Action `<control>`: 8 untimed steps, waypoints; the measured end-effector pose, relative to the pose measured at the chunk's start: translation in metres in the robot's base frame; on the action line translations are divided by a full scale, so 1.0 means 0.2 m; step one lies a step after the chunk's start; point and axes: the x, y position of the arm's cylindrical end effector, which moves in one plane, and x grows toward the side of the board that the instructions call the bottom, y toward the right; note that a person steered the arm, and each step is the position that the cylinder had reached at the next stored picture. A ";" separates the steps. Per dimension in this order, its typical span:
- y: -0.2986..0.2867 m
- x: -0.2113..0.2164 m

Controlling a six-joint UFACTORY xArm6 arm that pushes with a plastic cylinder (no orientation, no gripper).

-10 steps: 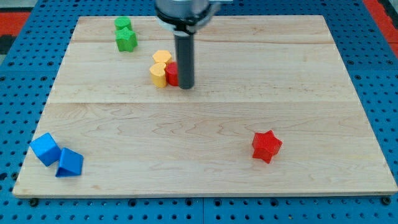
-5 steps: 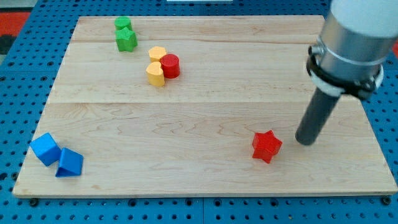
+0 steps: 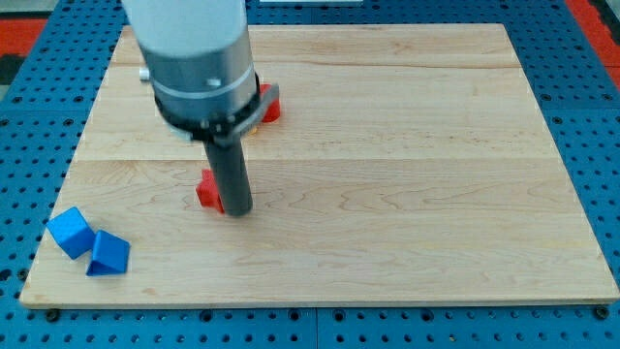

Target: Move red star below to the red circle

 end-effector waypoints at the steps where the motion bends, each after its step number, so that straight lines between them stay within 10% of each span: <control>1: -0.02 0.01; 2: -0.37 0.00; 4: -0.18 -0.38; 6: -0.64 -0.27; 8: -0.20 -0.05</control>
